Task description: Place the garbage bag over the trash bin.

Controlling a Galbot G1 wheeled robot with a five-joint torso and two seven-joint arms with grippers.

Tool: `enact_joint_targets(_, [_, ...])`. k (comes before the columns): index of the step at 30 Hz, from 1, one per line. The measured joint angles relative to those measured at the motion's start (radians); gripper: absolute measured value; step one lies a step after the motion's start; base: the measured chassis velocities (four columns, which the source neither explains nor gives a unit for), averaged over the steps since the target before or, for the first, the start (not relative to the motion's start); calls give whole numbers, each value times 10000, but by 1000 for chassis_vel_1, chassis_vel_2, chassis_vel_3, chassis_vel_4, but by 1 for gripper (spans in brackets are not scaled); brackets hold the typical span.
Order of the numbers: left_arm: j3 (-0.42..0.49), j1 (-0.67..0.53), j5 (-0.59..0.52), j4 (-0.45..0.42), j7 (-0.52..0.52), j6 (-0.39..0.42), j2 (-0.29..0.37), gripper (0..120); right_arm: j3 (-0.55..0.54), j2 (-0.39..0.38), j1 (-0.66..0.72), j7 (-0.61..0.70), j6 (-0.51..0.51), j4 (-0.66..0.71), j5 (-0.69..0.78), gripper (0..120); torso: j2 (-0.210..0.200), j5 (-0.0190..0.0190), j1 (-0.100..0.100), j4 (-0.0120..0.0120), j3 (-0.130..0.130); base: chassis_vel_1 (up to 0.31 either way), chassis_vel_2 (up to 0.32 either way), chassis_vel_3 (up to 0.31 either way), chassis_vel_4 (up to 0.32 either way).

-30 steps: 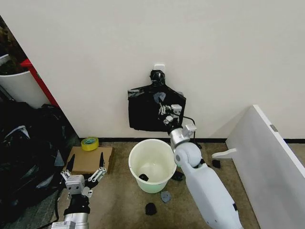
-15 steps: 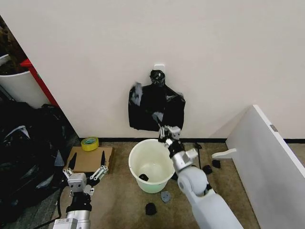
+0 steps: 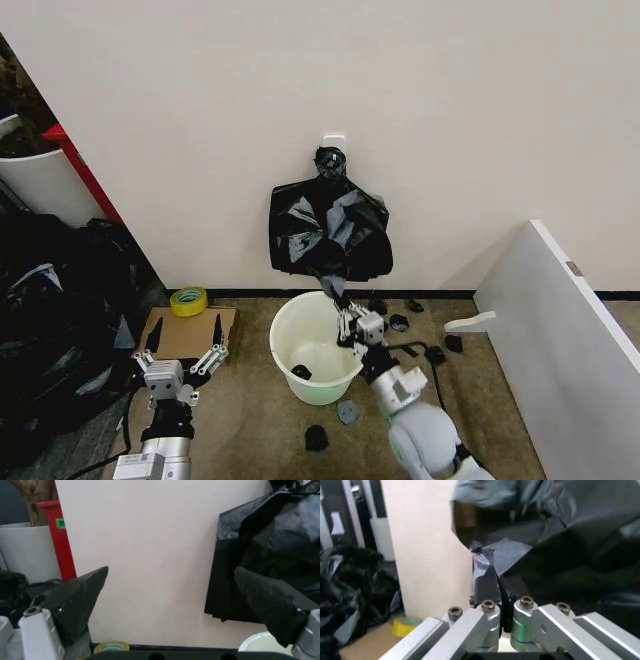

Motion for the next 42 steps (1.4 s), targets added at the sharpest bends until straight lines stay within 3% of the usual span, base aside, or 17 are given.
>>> enact_joint_targets(22, [37,-83,-24,25,-9,0,76,98,338,-641,-2036,-457,1759,414,-2020,0,0,0,0,-1,1,0,0,0,0])
enact_joint_targets(42, [114,-127,44,95,-14,-16,15,98,381,-507,-2437,-540,2551,199,-3059,0,-2,0,1,0,1,0,0,0,0])
